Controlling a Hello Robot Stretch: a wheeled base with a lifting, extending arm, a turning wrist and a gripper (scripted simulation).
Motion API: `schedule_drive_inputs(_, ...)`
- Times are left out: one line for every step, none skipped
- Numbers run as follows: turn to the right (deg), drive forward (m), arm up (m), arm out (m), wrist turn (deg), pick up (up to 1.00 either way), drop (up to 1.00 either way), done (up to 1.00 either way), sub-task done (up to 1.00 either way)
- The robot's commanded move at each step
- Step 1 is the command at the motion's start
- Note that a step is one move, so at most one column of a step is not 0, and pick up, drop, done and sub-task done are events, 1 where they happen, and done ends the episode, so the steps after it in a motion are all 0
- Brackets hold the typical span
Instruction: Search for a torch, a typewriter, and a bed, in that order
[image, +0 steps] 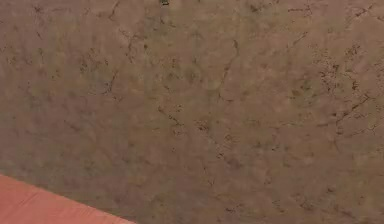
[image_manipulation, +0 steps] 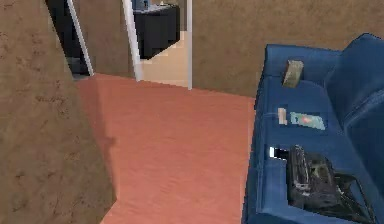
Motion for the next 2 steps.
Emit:
schedule_drive_inputs(-24.0, 0.00, 0.00, 0.00, 0.0, 0.00, 0.00, 0.00, 0.00)
schedule_drive_inputs(0.0, 0.20, 0.00, 0.00, 0.0, 0.00, 0.00, 0.00, 0.00)
